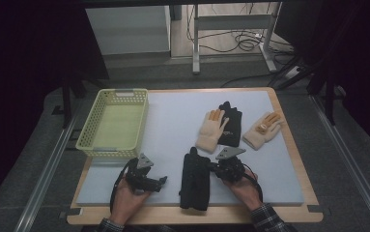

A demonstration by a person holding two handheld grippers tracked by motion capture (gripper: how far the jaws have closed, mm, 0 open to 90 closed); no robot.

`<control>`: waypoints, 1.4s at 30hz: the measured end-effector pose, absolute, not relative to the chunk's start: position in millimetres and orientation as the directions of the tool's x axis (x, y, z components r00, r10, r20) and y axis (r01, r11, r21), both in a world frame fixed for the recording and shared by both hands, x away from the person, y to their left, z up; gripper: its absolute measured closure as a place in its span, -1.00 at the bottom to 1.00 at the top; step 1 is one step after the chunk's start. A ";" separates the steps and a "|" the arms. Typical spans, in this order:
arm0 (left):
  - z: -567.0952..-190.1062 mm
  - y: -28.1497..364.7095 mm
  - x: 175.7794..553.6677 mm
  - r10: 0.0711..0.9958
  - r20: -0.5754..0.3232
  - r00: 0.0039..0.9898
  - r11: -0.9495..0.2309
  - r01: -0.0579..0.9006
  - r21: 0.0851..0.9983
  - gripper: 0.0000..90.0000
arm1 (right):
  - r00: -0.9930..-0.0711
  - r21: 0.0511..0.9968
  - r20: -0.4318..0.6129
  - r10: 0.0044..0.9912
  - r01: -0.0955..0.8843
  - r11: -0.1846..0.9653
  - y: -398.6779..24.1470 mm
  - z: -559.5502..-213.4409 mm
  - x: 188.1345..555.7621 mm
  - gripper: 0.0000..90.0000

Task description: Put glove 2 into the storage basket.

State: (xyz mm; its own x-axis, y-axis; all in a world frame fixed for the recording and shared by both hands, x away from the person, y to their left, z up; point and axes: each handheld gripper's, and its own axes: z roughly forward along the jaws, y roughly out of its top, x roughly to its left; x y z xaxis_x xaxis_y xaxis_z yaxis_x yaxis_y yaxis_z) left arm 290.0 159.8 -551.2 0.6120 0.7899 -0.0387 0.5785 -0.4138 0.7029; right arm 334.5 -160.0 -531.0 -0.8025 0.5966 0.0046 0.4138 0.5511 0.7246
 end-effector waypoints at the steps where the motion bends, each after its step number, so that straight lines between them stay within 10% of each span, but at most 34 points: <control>1: -551.2 159.8 290.0 0.790 -0.039 0.612 -0.413 0.579 0.703 -0.88 | -0.803 0.724 0.006 0.596 0.414 0.551 -159.6 -531.1 334.7 0.88; 23: -551.3 159.8 290.1 0.790 -0.040 0.611 -0.412 0.579 0.703 -0.88 | -0.598 0.767 -0.021 0.801 0.504 0.397 -237.6 -493.0 411.5 0.52; 42: -551.3 159.9 290.1 0.790 -0.041 0.612 -0.412 0.579 0.704 -0.88 | -0.516 0.717 -0.084 0.853 0.563 0.411 -214.7 -508.9 490.2 -0.08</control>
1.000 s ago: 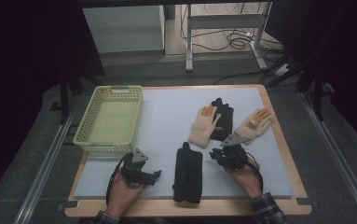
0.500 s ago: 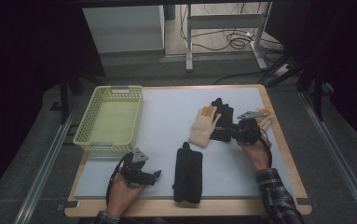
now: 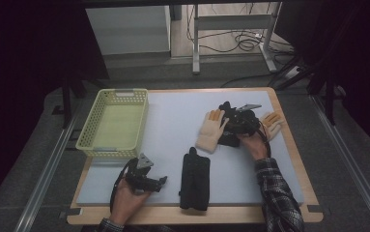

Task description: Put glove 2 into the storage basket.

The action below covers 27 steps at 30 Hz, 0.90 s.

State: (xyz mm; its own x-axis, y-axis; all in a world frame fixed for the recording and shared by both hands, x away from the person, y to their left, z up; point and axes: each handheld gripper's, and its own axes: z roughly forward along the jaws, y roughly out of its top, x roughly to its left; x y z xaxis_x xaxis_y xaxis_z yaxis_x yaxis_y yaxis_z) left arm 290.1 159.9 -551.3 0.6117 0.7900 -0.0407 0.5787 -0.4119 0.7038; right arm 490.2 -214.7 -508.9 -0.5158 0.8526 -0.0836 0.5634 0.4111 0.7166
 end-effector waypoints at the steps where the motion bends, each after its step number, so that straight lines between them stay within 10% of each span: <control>1: -551.3 159.9 290.0 0.790 -0.041 0.612 -0.412 0.579 0.704 -0.88 | -0.513 0.706 -0.084 0.854 0.574 0.414 -214.2 -511.2 492.5 -0.04; 9: -551.3 159.9 290.0 0.789 -0.040 0.613 -0.413 0.578 0.703 -0.88 | -0.507 0.697 -0.050 0.861 0.600 0.393 -213.4 -516.6 492.6 0.84; 27: -551.2 160.0 290.1 0.789 -0.038 0.614 -0.416 0.578 0.702 -0.88 | -0.446 0.749 -0.067 0.892 0.568 0.341 -231.6 -474.4 479.4 0.90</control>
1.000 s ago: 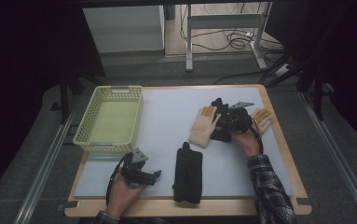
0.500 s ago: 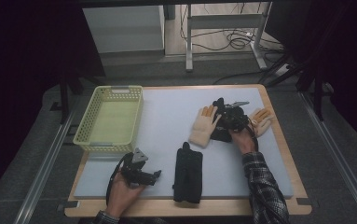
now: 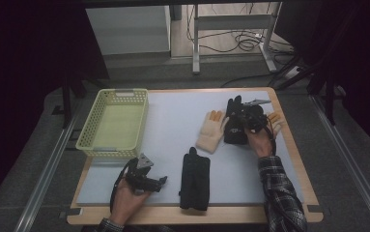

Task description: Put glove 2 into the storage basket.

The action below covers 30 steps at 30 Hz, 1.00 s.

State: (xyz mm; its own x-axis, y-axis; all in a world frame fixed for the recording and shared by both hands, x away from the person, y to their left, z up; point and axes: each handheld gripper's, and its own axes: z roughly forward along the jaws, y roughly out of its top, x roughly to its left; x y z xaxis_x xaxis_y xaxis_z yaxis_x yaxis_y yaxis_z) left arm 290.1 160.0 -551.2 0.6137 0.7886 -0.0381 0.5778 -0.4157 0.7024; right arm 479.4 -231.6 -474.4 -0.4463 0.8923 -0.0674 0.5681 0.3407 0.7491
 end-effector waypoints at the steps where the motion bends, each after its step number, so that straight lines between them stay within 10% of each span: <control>1: -551.2 160.0 290.1 0.789 -0.038 0.614 -0.416 0.578 0.702 -0.88 | -0.443 0.753 -0.059 0.895 0.568 0.331 -234.4 -470.6 478.1 0.90; 30: -551.3 159.7 290.1 0.790 -0.039 0.611 -0.412 0.578 0.704 -0.88 | -0.616 0.798 0.226 0.755 0.561 0.219 -195.2 -451.9 354.8 0.89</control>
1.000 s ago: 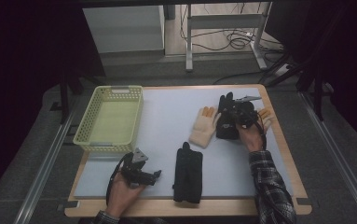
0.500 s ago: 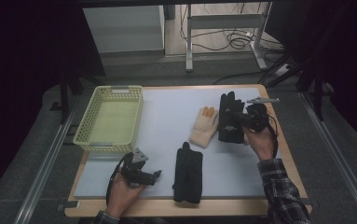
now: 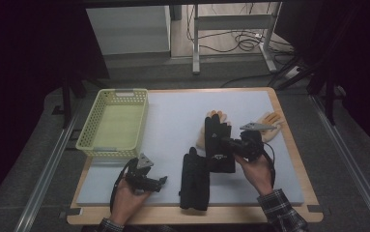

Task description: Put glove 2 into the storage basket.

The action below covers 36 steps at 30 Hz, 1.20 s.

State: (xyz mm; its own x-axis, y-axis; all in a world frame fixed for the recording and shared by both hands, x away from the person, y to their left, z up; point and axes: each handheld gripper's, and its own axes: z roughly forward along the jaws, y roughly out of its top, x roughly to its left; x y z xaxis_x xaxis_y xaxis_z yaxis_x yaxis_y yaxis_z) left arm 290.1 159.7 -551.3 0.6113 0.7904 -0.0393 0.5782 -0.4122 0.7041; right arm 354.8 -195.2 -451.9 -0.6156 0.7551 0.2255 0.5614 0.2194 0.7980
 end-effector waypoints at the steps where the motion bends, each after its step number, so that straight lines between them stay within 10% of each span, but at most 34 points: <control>1: -551.3 159.7 290.1 0.791 -0.040 0.611 -0.412 0.578 0.704 -0.88 | -0.617 0.798 0.230 0.753 0.562 0.217 -192.0 -452.6 350.1 0.89; 19: -551.3 159.5 290.0 0.791 -0.042 0.610 -0.410 0.579 0.705 -0.88 | -0.641 0.781 0.278 0.715 0.584 0.220 -138.6 -480.7 277.3 0.87; 36: -551.5 159.4 290.0 0.792 -0.042 0.609 -0.408 0.579 0.706 -0.88 | -0.859 0.696 -0.036 0.511 0.346 0.630 -115.0 -492.8 316.9 0.05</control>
State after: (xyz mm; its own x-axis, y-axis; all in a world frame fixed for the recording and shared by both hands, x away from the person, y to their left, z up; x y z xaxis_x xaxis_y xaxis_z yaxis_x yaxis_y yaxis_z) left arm 290.0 159.4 -551.5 0.6087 0.7922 -0.0422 0.5793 -0.4076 0.7059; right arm 316.9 -115.0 -492.8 -0.8588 0.5111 -0.0356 0.3460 0.6297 0.6956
